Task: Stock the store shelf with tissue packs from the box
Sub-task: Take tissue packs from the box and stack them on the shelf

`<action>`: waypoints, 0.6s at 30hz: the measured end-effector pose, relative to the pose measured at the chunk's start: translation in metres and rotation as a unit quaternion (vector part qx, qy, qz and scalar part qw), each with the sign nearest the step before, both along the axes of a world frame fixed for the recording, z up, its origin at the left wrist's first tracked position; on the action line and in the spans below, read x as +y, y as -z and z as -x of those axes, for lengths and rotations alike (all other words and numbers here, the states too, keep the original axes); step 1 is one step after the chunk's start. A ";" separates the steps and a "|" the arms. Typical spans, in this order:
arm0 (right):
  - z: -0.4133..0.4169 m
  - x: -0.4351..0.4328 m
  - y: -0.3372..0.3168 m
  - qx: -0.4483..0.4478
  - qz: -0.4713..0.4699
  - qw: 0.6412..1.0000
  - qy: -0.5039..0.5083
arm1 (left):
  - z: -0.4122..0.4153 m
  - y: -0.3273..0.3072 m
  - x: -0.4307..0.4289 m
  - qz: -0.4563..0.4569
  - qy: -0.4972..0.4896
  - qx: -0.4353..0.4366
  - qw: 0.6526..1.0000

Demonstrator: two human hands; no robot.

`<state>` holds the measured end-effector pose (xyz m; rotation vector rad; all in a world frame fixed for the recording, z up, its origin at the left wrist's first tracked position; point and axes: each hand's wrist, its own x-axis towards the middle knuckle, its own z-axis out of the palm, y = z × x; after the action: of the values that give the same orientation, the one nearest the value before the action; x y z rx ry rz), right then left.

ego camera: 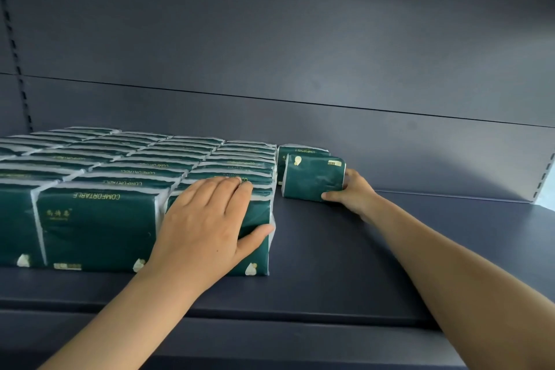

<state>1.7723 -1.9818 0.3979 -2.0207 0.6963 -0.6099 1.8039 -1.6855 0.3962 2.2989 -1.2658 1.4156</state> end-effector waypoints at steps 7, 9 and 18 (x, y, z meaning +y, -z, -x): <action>0.009 0.006 -0.008 -0.075 -0.027 0.996 0.025 | 0.000 0.000 0.000 -0.002 0.000 0.010 1.000; 0.012 0.005 -0.011 -0.120 -0.066 0.990 0.027 | 0.000 0.000 0.000 -0.003 0.000 0.013 1.000; 0.018 0.010 -0.036 -0.262 -0.228 0.938 0.015 | -0.001 0.000 0.000 -0.003 0.000 0.011 1.000</action>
<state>1.7547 -1.9718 0.4341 -1.3398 0.4852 -0.8710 1.8047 -1.6851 0.3963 2.3107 -1.2658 1.3856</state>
